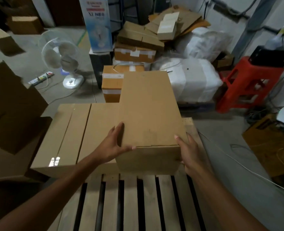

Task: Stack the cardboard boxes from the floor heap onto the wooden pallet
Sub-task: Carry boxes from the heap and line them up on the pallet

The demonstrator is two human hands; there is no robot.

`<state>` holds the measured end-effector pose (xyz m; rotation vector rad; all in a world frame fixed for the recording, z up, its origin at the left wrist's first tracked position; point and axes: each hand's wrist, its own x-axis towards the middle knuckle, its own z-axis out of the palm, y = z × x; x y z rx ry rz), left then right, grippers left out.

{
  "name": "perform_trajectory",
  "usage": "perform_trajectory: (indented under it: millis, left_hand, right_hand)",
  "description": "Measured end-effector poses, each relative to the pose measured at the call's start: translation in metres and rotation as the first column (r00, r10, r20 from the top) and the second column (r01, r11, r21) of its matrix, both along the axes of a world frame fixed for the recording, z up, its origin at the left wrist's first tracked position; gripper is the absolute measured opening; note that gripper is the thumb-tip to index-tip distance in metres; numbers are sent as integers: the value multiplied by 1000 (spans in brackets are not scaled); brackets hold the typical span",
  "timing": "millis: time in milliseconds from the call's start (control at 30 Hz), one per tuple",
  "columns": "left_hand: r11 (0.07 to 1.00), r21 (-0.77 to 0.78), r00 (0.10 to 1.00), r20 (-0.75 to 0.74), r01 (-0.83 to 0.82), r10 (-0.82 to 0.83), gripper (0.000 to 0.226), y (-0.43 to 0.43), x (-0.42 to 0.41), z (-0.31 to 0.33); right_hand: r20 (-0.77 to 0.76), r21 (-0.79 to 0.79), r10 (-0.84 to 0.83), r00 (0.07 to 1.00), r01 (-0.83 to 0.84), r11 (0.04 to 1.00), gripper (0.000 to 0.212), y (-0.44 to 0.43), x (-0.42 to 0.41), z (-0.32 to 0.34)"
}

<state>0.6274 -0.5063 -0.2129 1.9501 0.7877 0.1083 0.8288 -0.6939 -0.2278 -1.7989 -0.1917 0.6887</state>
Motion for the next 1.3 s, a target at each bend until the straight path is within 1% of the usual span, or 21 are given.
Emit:
perform_trajectory:
  millis: [33,67,133,200,300,333,433,467,500,633,700,733,800,867,933,1000,1033,1133,1300]
  left_hand:
    - [998,51,997,-79,31,-27,133,7,11,-25]
    - [993,100,987,-152,61,-45,135,12,21,-51]
    - [969,222,965,-258,111,-52,131,19,37,-99]
    - [940,312,952,-305,136,-36,128,25,48,-142]
    - [938,326,950,-311,118,-11,127,35,56,-203]
    - [936,331,947,-321,122,-10,127,36,57,-221]
    - [922,360,939,-344,141,-9,125,40,54,-271]
    - [917,369,933,-359,153,-11,124,42,54,-285]
    - [911,378,927,-375,165,-12,125,45,53,-299]
    - [890,401,894,-448,216,-15,126,55,45,-350]
    - [881,393,878,-476,263,-50,125,62,35,-370]
    - [860,404,862,-500,313,-79,125,66,29,-377]
    - [774,452,814,-564,444,-138,130,73,17,-388]
    - [722,499,808,-571,479,-141,137,83,10,-393]
    - [719,528,828,-547,452,-118,144,93,9,-395]
    - [712,540,825,-557,448,-97,151,101,9,-399]
    - [693,554,817,-570,461,-87,153,103,8,-402]
    - [636,601,797,-603,483,-36,146,101,7,-412]
    - [634,653,850,-526,413,-12,125,99,5,-420]
  right_hand:
    - [6,0,9,1000,-9,1000,42,4,12,-22]
    - [16,1,17,1000,-17,1000,42,8,23,-43]
    - [31,5,46,998,-47,999,41,15,42,-84]
    - [33,10,64,997,-64,998,41,22,54,-124]
    - [37,14,82,996,-83,996,47,31,63,-182]
    - [39,-4,86,996,-86,996,55,34,64,-202]
    - [-6,-46,80,997,-80,996,97,38,66,-264]
    - [-34,-52,81,996,-82,995,104,39,66,-282]
    - [-63,-62,87,994,-91,994,107,40,65,-299]
    - [-108,-104,114,988,-125,987,105,44,62,-354]
    - [-118,-128,140,983,-155,980,93,42,61,-378]
    - [-119,-138,151,981,-167,976,84,43,59,-381]
    - [-82,-154,171,982,-182,971,70,44,59,-385]
    - [-57,-171,195,979,-202,964,72,47,62,-382]
    - [-52,-181,225,973,-231,956,76,50,67,-381]
    - [-47,-181,250,967,-255,950,77,54,70,-382]
    - [-45,-178,257,965,-261,949,77,57,72,-382]
    - [-60,-173,267,962,-273,946,78,67,72,-382]
    - [-8,-188,274,962,-270,944,75,85,63,-382]
